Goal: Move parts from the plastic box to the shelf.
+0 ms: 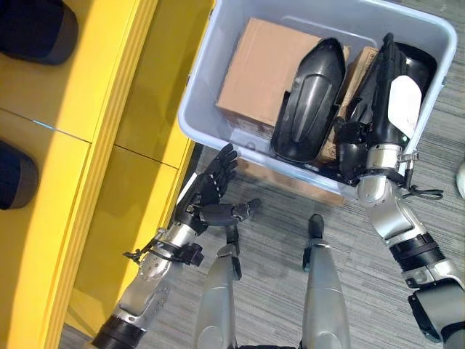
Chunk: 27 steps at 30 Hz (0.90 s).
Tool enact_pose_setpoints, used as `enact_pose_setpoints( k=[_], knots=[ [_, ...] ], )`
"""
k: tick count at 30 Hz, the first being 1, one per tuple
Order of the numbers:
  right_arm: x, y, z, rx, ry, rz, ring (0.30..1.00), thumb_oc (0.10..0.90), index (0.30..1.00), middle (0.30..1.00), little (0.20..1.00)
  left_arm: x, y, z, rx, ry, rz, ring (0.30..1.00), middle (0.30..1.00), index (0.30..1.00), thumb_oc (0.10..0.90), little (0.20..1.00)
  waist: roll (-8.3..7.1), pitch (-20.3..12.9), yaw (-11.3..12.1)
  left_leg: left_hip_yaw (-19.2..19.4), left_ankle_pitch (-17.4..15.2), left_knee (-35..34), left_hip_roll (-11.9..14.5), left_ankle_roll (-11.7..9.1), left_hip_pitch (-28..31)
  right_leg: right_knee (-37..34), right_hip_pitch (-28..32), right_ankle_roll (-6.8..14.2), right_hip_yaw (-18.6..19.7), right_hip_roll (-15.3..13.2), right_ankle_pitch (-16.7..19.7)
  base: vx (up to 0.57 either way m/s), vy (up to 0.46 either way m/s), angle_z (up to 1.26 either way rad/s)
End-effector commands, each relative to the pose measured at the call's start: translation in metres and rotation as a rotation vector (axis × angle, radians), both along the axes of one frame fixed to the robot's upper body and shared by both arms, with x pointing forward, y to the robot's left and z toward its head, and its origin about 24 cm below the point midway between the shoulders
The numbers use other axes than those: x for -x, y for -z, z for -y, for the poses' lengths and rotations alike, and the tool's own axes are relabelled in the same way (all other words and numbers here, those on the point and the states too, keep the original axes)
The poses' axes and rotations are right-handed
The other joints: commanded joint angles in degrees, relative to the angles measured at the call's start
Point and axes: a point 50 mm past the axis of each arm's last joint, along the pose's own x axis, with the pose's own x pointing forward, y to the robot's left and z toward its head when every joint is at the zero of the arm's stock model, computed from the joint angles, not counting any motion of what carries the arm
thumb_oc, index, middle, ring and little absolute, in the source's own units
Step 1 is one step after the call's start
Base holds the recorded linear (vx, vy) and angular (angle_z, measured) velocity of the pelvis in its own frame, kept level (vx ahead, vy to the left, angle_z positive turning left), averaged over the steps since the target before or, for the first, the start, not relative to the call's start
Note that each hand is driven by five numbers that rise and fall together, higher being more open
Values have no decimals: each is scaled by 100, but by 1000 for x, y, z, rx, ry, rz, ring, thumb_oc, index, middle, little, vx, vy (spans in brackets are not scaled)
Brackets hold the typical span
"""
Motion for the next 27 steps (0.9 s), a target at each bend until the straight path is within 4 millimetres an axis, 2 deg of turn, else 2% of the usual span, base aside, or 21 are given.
enact_pose_setpoints(
  k=[1, 7, 13, 19, 22, 27],
  knots=[
    [26, -45, 1, -96, -49, 324, 1000, 900, 1000, 1000, 1000, 12, -30, 8, 81, 11, 187, 1000, 1000, 1000, 900, 1000, 58, -75, -316, 381, -859, -12, 40, 352, 706, -446, 551, -351, -62, 279, -457, 52, 43, -13],
    [40, 9, 18, -305, -24, 189, 1000, 900, 1000, 1000, 1000, 12, -28, 7, 89, -17, 193, 1000, 1000, 1000, 900, 1000, -55, -75, -591, 578, -801, -411, 129, 349, 1283, -919, 1026, -289, -12, 293, -278, 39, 7, -14],
    [39, 19, 15, -335, -34, 128, 1000, 900, 1000, 1000, 1000, 10, -31, 9, 96, -28, 193, 1000, 1000, 1000, 900, 1000, -39, -75, -644, 602, -783, -450, 142, 355, 1350, -1006, 1109, -285, -6, 290, -247, -3, -4, -11],
    [31, 4, 20, -352, -52, 125, 1000, 900, 1000, 1000, 1000, 8, -32, 10, 86, -20, 173, 1000, 1000, 1000, 900, 1000, -17, -75, -558, 514, -777, -301, 136, 358, 1132, -841, 943, -319, -36, 276, -307, -4, -9, -1],
    [26, -15, 24, -359, -77, 152, 1000, 900, 1000, 1000, 1000, 9, -32, 11, 68, -9, 172, 1000, 1000, 1000, 900, 1000, 0, -75, -474, 449, -748, -267, 130, 347, 984, -767, 805, -333, -66, 264, -322, -17, -34, 1],
    [23, -50, 26, -331, -114, 224, 1000, 900, 1000, 1000, 1000, 11, -33, 10, 77, -3, 169, 1000, 1000, 1000, 900, 1000, 120, -75, -352, 396, -692, -299, 103, 321, 913, -666, 686, -346, -117, 219, -360, 0, 2, 3]
  ],
)
